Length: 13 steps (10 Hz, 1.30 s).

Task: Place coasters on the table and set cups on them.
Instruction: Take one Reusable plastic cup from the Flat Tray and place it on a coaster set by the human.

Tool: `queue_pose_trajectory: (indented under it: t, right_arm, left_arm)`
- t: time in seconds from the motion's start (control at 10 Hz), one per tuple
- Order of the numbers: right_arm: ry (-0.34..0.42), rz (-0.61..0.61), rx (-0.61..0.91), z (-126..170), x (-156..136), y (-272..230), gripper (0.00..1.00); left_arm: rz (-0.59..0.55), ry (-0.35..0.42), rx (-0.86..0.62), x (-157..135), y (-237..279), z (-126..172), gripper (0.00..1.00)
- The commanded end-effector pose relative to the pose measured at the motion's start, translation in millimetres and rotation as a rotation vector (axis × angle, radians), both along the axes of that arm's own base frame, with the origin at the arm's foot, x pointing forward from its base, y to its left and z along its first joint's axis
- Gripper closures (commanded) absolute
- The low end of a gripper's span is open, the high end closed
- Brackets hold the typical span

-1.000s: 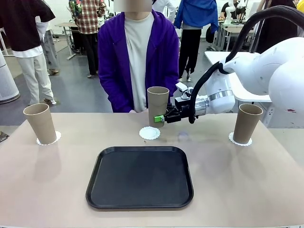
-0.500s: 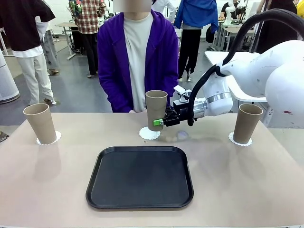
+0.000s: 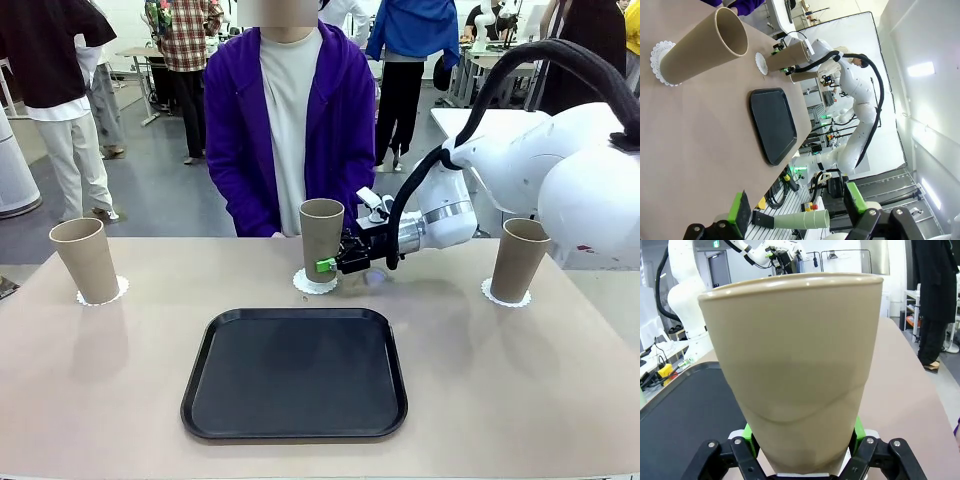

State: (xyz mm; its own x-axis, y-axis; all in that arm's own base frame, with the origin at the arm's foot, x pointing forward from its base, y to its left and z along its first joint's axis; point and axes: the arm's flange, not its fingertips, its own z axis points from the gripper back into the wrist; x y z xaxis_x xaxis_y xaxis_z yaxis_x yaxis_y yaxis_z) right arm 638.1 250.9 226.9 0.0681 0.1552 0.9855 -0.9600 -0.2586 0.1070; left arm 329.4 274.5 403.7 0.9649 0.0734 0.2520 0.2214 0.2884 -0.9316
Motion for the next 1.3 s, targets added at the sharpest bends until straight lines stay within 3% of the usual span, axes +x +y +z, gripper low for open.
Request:
queue_pose_trajectory:
  t: [0.0,0.8,1.0,1.2]
  right_arm:
    - [-0.043,0.036,0.014,-6.9,9.3,5.5,0.19]
    - [-0.022,0.065,-0.02,-25.6,13.2,8.6,0.19]
    - [-0.015,0.078,-0.025,-26.3,12.4,9.1,0.0]
    - [-0.01,0.074,-0.05,-23.8,11.5,10.4,0.0]
  left_arm:
    - [0.004,-0.005,-0.008,-0.1,0.4,2.7,0.0]
    - [0.004,-0.005,-0.008,-0.1,0.4,2.7,0.0]
    - [0.004,-0.005,-0.008,-0.1,0.4,2.7,0.0]
    - [0.004,-0.005,-0.008,-0.1,0.4,2.7,0.0]
